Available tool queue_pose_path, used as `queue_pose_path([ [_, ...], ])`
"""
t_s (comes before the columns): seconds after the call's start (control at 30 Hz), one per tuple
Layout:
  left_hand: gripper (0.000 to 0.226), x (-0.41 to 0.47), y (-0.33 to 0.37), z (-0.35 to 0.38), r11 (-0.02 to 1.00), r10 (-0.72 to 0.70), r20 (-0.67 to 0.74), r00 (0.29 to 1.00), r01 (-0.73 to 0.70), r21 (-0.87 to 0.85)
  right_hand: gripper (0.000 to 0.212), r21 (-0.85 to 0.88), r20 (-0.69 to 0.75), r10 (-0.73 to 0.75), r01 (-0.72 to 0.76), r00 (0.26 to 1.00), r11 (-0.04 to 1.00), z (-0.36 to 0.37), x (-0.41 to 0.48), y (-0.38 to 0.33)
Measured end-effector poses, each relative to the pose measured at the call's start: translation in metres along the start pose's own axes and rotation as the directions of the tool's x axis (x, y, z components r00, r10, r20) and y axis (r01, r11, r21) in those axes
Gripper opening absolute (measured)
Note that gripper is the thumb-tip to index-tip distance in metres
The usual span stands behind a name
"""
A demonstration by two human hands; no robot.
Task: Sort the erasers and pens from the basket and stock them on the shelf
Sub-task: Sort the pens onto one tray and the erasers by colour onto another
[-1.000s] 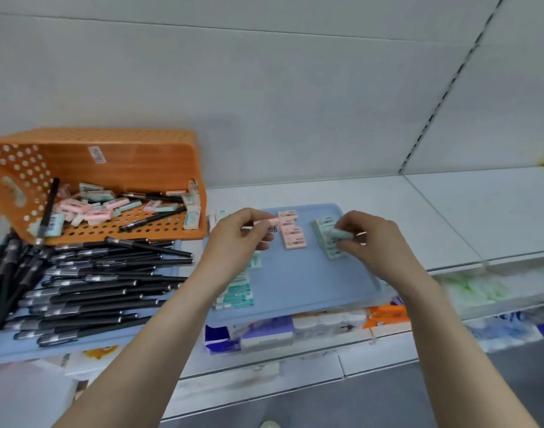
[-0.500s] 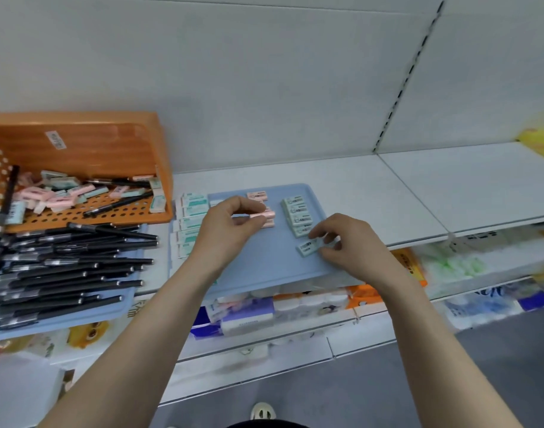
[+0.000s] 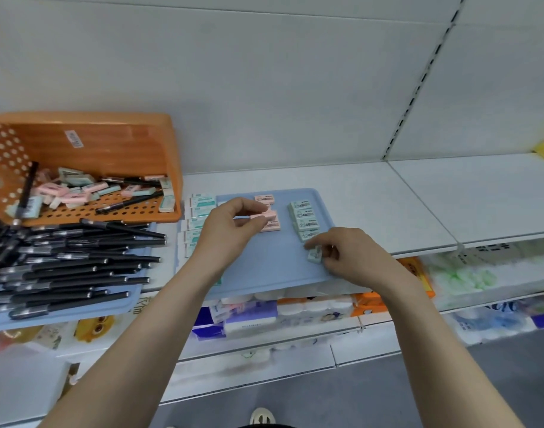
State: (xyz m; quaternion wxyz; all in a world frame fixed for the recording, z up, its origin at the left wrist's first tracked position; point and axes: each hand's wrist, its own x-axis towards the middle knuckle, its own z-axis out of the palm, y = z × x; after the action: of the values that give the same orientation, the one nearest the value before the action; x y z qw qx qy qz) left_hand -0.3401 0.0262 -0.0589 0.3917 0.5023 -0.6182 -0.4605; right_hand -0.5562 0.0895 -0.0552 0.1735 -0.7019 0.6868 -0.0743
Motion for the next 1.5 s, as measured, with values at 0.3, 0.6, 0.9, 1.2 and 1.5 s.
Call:
queue_pose_path([
  [0.3, 0.015, 0.003, -0.003, -0.005, 0.984, -0.065, 0.03, 0.997, 0.069, -0.162, 0.02, 0.192, -0.234, 0.062, -0.016, 0.97, 0.981, -0.001, 0.006, -0.02],
  [0.6, 0.02, 0.004, -0.008, -0.032, 0.972, 0.149, -0.062, 0.987, -0.134, 0.194, 0.014, 0.781, -0.17, 0.104, 0.069, 0.98, 0.621, 0.002, 0.044, -0.055],
  [0.9, 0.029, -0.001, -0.037, -0.058, 0.7, 0.256, 0.04, 0.966, -0.214, 0.681, 0.02, 0.106, 0.038, -0.107, 0.103, 0.994, 0.989, 0.006, 0.046, -0.05],
  [1.2, 0.03, 0.0, -0.042, -0.058, 0.672, 0.263, 0.053, 0.963, -0.223, 0.706, 0.018, 0.091, -0.005, -0.146, 0.146, 0.989, 0.985, 0.008, 0.047, -0.055],
  [1.5, 0.03, 0.001, -0.044, -0.059, 0.669, 0.268, 0.055, 0.962, -0.227, 0.708, 0.036, -0.03, 0.012, -0.117, 0.117, 0.993, 0.993, 0.011, 0.049, -0.061],
])
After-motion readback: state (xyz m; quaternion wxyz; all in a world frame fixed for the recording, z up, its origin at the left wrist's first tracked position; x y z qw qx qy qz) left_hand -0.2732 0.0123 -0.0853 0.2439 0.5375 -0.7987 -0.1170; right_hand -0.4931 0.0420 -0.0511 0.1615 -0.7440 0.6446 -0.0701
